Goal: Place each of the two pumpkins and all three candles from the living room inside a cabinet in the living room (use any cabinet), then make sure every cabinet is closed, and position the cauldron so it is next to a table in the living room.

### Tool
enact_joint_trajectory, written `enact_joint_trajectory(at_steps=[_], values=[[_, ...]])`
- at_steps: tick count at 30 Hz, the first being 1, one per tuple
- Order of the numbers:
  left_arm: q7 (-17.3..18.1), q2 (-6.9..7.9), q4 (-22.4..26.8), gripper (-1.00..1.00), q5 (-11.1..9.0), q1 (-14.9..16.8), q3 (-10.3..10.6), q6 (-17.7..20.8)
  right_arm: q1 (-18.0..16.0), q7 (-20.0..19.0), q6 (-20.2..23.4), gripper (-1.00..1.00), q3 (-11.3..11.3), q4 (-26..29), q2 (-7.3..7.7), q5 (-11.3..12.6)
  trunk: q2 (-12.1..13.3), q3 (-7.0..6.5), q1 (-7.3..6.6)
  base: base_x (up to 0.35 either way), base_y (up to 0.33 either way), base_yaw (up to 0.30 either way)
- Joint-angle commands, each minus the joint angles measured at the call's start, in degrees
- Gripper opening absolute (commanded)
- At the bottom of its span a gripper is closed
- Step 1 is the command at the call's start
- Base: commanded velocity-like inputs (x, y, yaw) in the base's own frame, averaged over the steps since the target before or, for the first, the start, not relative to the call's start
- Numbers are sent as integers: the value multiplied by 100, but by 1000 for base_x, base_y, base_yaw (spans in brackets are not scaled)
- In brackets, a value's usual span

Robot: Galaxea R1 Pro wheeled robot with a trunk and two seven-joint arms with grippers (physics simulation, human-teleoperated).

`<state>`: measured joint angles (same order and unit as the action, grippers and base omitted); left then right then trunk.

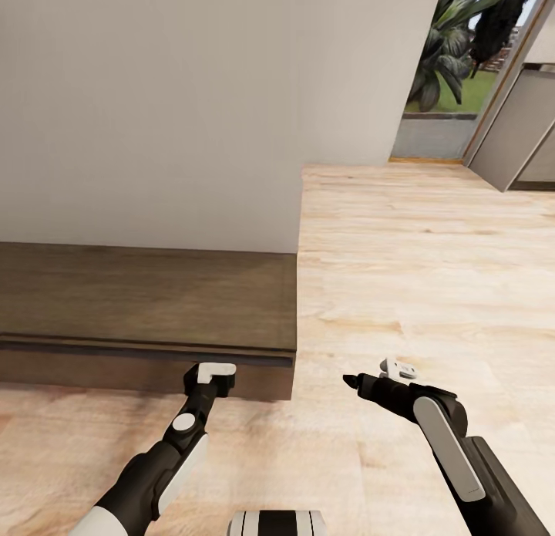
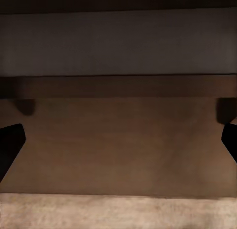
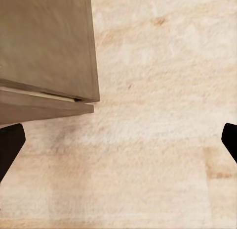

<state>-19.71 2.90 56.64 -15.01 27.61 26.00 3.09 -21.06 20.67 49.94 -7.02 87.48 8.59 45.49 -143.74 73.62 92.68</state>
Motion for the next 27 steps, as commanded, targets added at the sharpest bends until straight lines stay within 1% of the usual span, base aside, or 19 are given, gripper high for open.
enact_joint_trajectory(at_steps=[1, 3, 6, 17, 22, 24, 25, 26, 27], values=[[-51, 9, 13, 100, -28, 6, 28, 25, -4, 60, 7, 100, -10, 6, 6, 57, -2, 4, -1, 14, 0, 0], [-51, 9, 13, 100, -28, 6, 28, 25, -4, 60, 7, 100, -8, 6, 6, 57, -2, 4, -1, -45, 0, 0], [-51, 9, 13, 100, -30, 7, 28, 25, -4, 60, 7, 100, -7, 6, 10, 57, -2, 4, -1, -226, 0, 0], [-4, 9, 12, 100, -22, 4, 27, 28, -4, 60, 7, 100, -4, 0, 11, 57, -2, 4, -1, -321, 0, 0], [0, 19, 55, 100, -57, 3, 22, 117, -4, 57, 6, 100, -9, -137, 11, 57, -2, 4, -1, -329, 0, 0], [-4, 25, 88, 100, -83, -12, -3, 251, -4, 59, 8, 100, -11, -177, 11, 61, -2, 4, -1, -329, 0, 0], [-5, 37, 140, 100, -89, -35, -32, 423, -4, 59, 13, 100, -13, -187, 11, 62, -2, 4, -1, -329, 0, 0], [-7, 72, 245, 100, -100, -64, -76, 697, -4, 61, 17, 100, -15, -193, 11, 65, -2, 4, -1, -313, 0, 0], [-7, 136, 434, 100, -119, -96, -140, 1080, -4, 64, 23, 100, -16, -198, 14, 68, -2, 4, -1, -229, 0, 0]])
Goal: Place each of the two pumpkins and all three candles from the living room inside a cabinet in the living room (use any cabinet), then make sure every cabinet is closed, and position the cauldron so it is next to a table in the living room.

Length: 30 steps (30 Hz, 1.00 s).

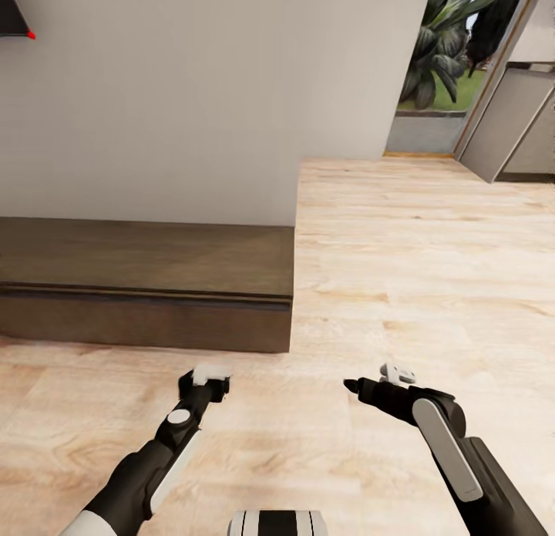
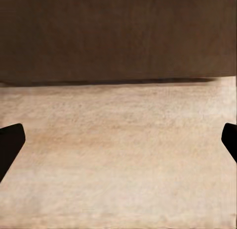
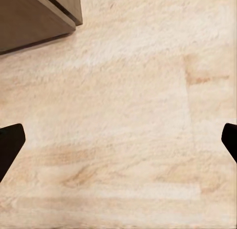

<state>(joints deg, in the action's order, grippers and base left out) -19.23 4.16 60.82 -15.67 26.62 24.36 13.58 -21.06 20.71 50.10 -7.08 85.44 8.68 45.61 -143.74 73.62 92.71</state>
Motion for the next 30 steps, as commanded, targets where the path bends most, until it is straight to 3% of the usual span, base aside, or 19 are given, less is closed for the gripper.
enact_joint_trajectory(at_steps=[1, 4, 6, 9, 12, 14, 21, 25, 30], values=[[-51, 92, 291, 100, -86, -43, -48, 510, -4, 62, 16, 100, -11, 6, 12, 59, -2, 4, -3, -147, 0, 0], [-34, 276, 1314, 100, -366, -313, -287, 2108, -4, 64, 126, 100, -7, 42, 30, 44, -2, 4, -3, -64, 0, 0], [-36, 323, 1883, 100, -794, -491, -527, 3081, -4, 65, 167, 100, -15, 29, 41, 2, -2, 4, -3, -19, 0, 0], [-53, 332, 2075, 100, -1248, -583, -658, 3616, -4, 56, 153, 100, -33, -35, 57, -47, 2, -62, -11, -6, 0, 0], [-80, 297, 2026, 100, -1439, -653, -697, 3759, -4, 51, -45, 100, -67, -273, 62, -138, 6, -129, -19, -1, 0, 0], [-124, 291, 1711, 100, -1486, -674, -725, 3766, -4, 49, -316, 100, -88, -537, 63, -251, 9, -173, -24, 0, 0, 0], [-166, 271, 1134, 100, -1488, -688, -848, 3699, -4, 47, -597, 100, -148, -1065, 37, -469, 18, -328, -42, 0, 0, 0], [-171, 277, 909, 100, -1488, -693, -898, 3521, -4, 47, -892, 100, -412, -1488, 23, -736, 23, -417, -52, 0, 0, 0], [-176, 308, 772, 100, -1484, -693, -939, 3412, -4, 54, -1015, 100, -564, -1761, 16, -857, 30, -527, -65, 0, 0, 0]])
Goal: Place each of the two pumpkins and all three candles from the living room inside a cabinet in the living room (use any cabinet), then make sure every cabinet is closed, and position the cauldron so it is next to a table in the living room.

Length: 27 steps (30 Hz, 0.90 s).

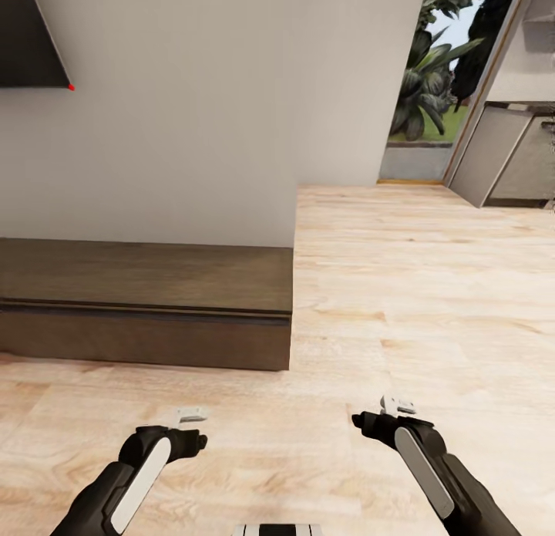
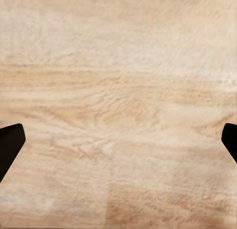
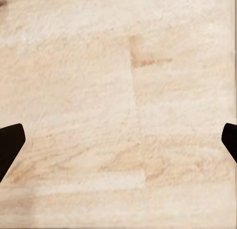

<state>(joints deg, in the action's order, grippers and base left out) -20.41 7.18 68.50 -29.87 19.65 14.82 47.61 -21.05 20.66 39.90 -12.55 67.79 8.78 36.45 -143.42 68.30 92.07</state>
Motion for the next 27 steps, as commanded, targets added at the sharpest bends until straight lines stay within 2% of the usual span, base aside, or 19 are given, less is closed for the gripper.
enact_joint_trajectory(at_steps=[1, 5, 7, 8, 13, 18, 19, 24, 27], values=[[-59, 5, -48, 100, -61, 4, -60, 1, -4, 57, -63, 100, -30, -117, 4, 52, -1, -18, -4, 0, 0, 0], [-60, -17, -342, 100, 3, 4, -659, -26, -4, 59, -585, 100, -51, -773, -5, 53, 5, -107, -14, 0, 0, 0], [-57, -15, -459, 100, -3, 4, -825, -52, -4, 60, -717, 100, -74, -915, -8, 55, 7, -151, -19, 0, 0, 0], [-56, -13, -761, 100, 6, 10, -886, -224, -4, 73, -769, 100, -152, -964, -13, 51, 9, -173, -22, 0, 0, 0], [-72, -13, -1446, 100, 31, 35, -914, -852, -4, 128, -805, 100, -523, -975, -16, 41, 16, -284, -34, 0, 0, 129], [-541, -25, -1525, 100, 23, 38, -925, -959, -4, 118, -820, 100, -669, -944, -16, 38, 139, -371, -106, 0, 0, 188], [-673, -31, -1531, 100, 15, 39, -927, -1123, -4, 90, -832, 100, -748, -958, -16, 38, 179, -385, -128, 0, 0, 18], [-706, -39, -1532, 100, 3, 39, -930, -1231, -4, 74, -1032, 100, -1044, -994, -16, 42, 380, -459, -237, 0, 0, 6], [-709, -34, -1532, 100, -16, 39, -944, -1244, -4, 65, -1201, 100, -1149, -1002, -16, 50, 500, -512, -303, 0, 0, 0]])
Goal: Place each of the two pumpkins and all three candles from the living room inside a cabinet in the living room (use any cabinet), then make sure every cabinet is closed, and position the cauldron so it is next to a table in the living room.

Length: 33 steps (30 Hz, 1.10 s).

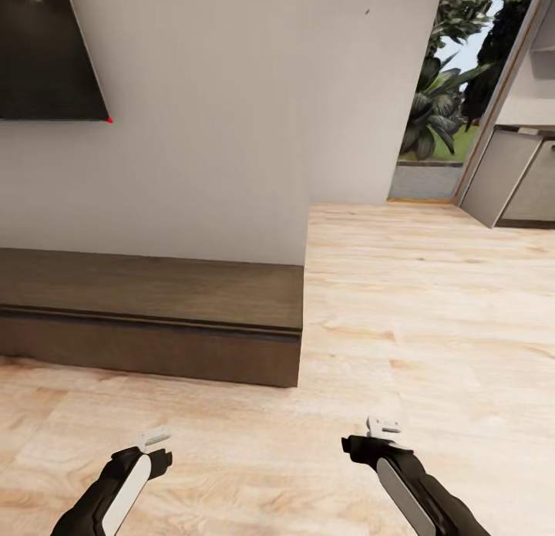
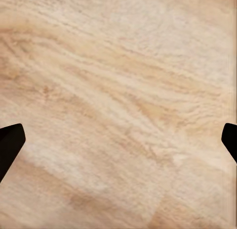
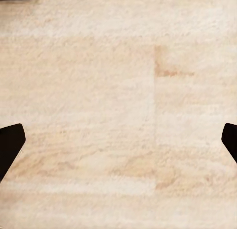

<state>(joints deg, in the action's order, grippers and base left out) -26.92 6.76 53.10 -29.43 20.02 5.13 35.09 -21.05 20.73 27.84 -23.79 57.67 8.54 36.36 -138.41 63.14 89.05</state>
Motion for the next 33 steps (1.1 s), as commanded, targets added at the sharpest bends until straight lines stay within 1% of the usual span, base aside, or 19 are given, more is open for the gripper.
enact_joint_trajectory(at_steps=[1, 6, 10, 16, 26, 33], values=[[-58, 8, 8, 100, -67, 2, 18, 3, -5, 57, -15, 100, -36, 9, 7, 61, 39, -13, -24, 0, 0, 0], [-58, 9, 8, 100, -87, 2, -1, -14, -5, 56, -110, 100, -53, 0, 3, 64, 240, -102, -133, -10, 0, 0], [-59, 9, 8, 100, -94, 2, -3, -18, -5, 62, -128, 100, -73, -15, -1, 61, 400, -174, -221, -155, 0, 0], [-59, 9, 8, 100, -98, 2, -5, -19, -5, 97, -133, 100, -236, -20, -1, 56, 641, -282, -353, -172, 0, 0], [-59, 9, 8, 100, -98, 2, -3, -19, -5, 106, -135, 100, -258, -26, -1, 63, 1042, -461, -573, -10, 0, 0], [-59, 9, 8, 100, -107, 2, -3, -19, -5, 107, -131, 100, -258, -26, -1, 63, 1042, -461, -573, 0, 0, 0]])
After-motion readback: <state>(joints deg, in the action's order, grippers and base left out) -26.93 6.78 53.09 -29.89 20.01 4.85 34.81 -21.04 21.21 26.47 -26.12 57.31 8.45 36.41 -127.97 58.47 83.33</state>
